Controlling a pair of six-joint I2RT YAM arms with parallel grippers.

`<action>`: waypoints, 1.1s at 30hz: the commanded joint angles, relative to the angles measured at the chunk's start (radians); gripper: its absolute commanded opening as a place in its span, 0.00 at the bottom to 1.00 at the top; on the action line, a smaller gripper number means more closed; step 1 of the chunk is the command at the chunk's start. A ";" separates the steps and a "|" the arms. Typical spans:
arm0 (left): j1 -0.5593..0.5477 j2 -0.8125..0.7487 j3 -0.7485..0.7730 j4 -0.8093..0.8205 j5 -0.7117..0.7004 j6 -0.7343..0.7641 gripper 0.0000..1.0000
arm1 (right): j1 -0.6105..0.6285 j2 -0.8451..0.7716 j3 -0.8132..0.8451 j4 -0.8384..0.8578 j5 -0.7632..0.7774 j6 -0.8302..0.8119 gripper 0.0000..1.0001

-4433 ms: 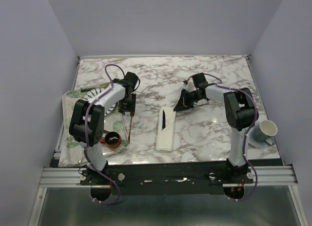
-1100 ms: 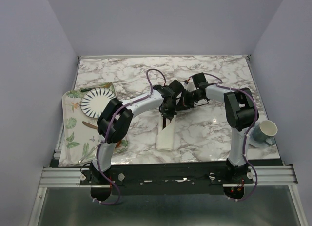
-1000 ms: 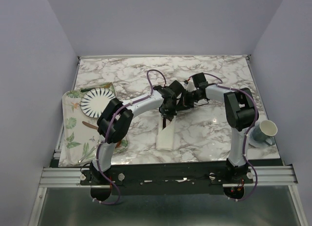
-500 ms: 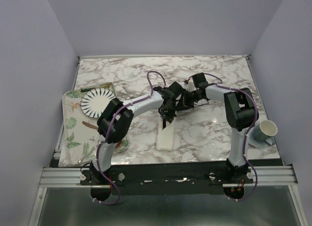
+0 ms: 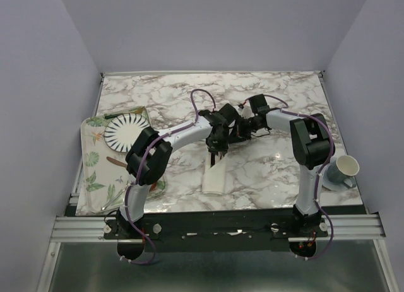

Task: Fold the napkin into a case and place the utensils inside
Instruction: Insert the fork into the folded napkin, then reset both arms

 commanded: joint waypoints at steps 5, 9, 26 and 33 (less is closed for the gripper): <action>0.038 -0.031 0.095 0.035 -0.135 0.096 0.47 | 0.001 -0.033 -0.009 0.009 0.036 -0.026 0.01; 0.084 -0.067 0.107 0.081 -0.145 0.166 0.52 | 0.001 -0.038 0.009 0.006 0.046 -0.047 0.01; 0.489 -0.329 0.113 0.095 0.256 0.450 0.99 | -0.009 -0.255 0.150 -0.156 -0.030 -0.265 1.00; 0.693 -0.317 0.297 -0.104 0.383 0.605 0.99 | -0.111 -0.447 0.232 -0.362 0.033 -0.429 1.00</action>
